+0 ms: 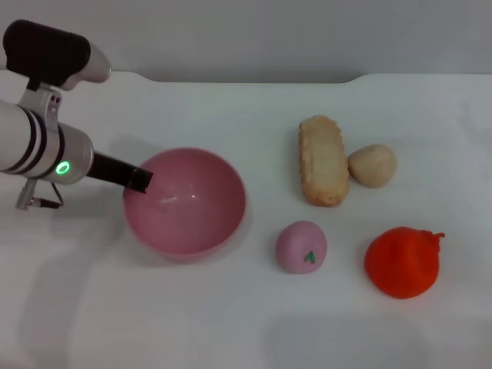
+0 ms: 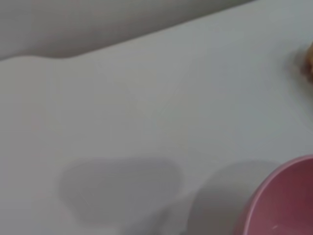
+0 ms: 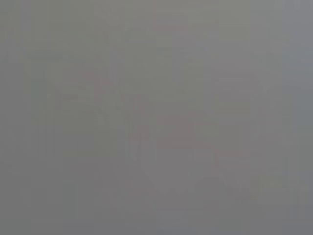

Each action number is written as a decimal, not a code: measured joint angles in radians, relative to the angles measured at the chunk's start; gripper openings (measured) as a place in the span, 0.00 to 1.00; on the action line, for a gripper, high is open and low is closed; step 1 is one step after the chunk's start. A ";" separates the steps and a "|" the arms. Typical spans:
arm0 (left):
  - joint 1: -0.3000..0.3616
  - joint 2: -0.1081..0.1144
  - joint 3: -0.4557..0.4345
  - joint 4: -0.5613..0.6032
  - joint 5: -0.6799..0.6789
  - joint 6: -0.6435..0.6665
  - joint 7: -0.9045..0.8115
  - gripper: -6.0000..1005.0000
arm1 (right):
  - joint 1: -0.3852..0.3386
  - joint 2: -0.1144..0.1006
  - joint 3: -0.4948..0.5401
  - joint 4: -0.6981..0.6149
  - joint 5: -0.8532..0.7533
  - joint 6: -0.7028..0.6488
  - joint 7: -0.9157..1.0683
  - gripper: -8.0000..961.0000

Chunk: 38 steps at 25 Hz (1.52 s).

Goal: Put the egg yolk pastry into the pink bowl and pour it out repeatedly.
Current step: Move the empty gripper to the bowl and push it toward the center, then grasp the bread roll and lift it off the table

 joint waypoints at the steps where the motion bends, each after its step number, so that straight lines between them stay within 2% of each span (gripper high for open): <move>1: -0.003 0.000 -0.005 0.005 -0.001 0.003 -0.001 0.05 | -0.002 -0.002 0.000 -0.028 -0.038 0.008 0.043 0.86; 9: -0.065 0.001 -0.115 0.100 -0.014 0.123 0.000 0.05 | -0.043 -0.004 0.003 -0.433 -0.471 0.117 0.540 0.86; 14: -0.087 0.002 -0.123 0.114 -0.014 0.136 0.002 0.05 | -0.047 -0.004 0.014 -0.767 -0.818 0.144 0.923 0.86; 15: -0.092 0.002 -0.123 0.113 -0.014 0.136 0.003 0.05 | -0.042 -0.004 0.017 -0.893 -0.963 0.146 1.077 0.86; 16: -0.094 0.002 -0.123 0.112 -0.014 0.136 0.004 0.05 | -0.042 -0.004 0.017 -0.893 -0.963 0.146 1.077 0.86; 21: -0.103 0.002 -0.124 0.107 -0.014 0.133 0.006 0.05 | 0.021 -0.020 0.027 -1.139 -1.380 0.101 1.485 0.86; 26: -0.105 0.002 -0.124 0.109 -0.013 0.131 0.008 0.05 | 0.144 -0.064 0.029 -1.160 -1.737 -0.078 1.746 0.86; 30: -0.110 0.002 -0.133 0.113 -0.017 0.131 0.008 0.05 | 0.211 -0.076 0.012 -1.121 -1.944 -0.156 1.786 0.86; 34: -0.115 0.002 -0.136 0.118 -0.047 0.130 0.017 0.05 | 0.248 -0.072 -0.024 -1.050 -2.107 -0.168 1.801 0.86; 38: -0.118 0.002 -0.139 0.124 -0.067 0.133 0.022 0.05 | 0.252 -0.032 -0.050 -0.999 -2.187 -0.127 1.801 0.86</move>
